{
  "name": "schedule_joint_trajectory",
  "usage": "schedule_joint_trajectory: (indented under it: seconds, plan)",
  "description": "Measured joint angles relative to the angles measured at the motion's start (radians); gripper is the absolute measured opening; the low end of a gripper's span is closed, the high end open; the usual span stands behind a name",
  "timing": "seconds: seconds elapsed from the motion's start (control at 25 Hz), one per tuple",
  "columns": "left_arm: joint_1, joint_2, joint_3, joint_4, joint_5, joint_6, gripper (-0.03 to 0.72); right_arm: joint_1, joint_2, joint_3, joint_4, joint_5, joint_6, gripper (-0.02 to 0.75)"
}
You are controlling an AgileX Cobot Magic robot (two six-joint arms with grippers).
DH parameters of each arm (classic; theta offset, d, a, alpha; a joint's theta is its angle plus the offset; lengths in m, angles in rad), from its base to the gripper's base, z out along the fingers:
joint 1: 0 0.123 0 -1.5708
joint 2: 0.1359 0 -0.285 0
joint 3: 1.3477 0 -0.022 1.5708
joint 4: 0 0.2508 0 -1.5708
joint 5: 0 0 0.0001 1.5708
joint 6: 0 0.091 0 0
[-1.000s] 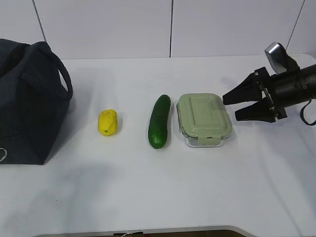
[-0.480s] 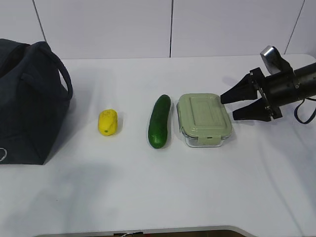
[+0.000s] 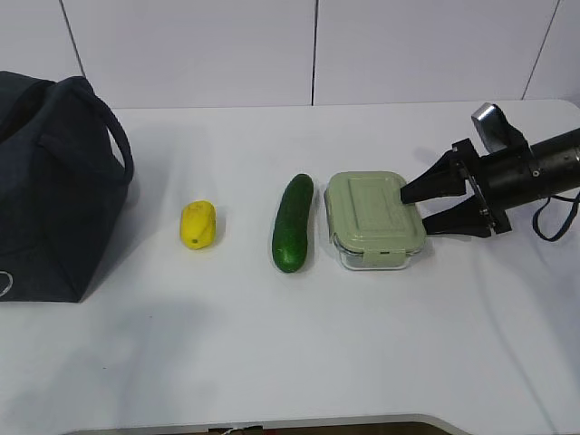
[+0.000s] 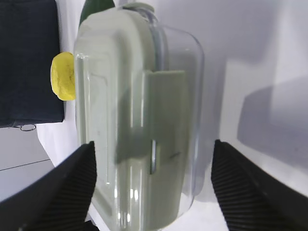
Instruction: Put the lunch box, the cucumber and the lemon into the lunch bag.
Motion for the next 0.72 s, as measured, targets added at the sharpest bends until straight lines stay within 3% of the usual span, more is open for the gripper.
schedule_joint_trajectory:
  seconds: [0.72]
  plan:
    - [0.0,0.0,0.0,0.0,0.0,0.0,0.431,0.002,0.008,0.0,0.036,0.0,0.0,0.587]
